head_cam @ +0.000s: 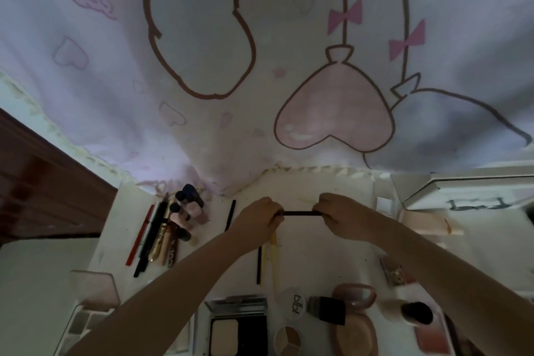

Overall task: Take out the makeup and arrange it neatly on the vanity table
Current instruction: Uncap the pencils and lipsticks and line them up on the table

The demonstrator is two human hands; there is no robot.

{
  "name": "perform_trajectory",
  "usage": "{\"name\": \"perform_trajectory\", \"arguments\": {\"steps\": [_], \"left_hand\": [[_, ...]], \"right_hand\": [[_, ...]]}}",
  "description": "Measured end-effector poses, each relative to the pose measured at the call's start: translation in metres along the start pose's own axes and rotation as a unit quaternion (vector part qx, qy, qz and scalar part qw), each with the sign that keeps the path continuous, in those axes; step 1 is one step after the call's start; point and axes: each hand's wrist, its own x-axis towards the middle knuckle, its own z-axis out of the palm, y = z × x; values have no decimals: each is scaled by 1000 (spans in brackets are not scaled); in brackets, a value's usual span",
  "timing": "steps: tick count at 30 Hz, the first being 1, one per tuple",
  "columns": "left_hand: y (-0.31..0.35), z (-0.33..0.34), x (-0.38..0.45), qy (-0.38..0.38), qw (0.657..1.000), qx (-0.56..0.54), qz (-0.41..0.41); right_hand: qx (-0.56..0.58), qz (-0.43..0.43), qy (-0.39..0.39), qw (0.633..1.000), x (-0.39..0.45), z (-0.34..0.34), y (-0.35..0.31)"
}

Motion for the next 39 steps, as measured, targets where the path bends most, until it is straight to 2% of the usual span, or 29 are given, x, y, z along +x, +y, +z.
{"name": "perform_trajectory", "arguments": {"steps": [5, 8, 14, 24, 25, 27, 29, 30, 34, 39], "left_hand": [[-5, -13, -25, -46, 997, 45, 33], [-4, -29, -38, -90, 996, -11, 24], [7, -53, -52, -104, 991, -83, 8], [14, -51, -53, -118, 987, -111, -4], [11, -53, -54, -115, 987, -110, -10], [-9, -63, -60, -77, 990, -107, -53], [-31, -78, -70, -21, 983, -128, -130], [-36, -83, -71, -13, 981, -136, -140], [-4, -75, -56, -39, 989, -118, -86], [8, -65, -51, -25, 981, -180, -68]], "right_hand": [[47, -14, -46, 998, -13, -14, -14], [116, -23, -52, 992, -20, -25, -18], [191, -16, -45, 980, -27, -39, -27], [193, 0, -54, 980, -37, -33, -30], [193, 6, -46, 980, -42, -34, -26], [230, 73, 2, 970, -62, -44, -5], [312, 143, 83, 936, -87, -57, 16], [340, 155, 106, 921, -91, -63, 21], [233, 101, 83, 964, -62, -72, -7], [295, 70, 134, 944, -43, -69, -21]]}}
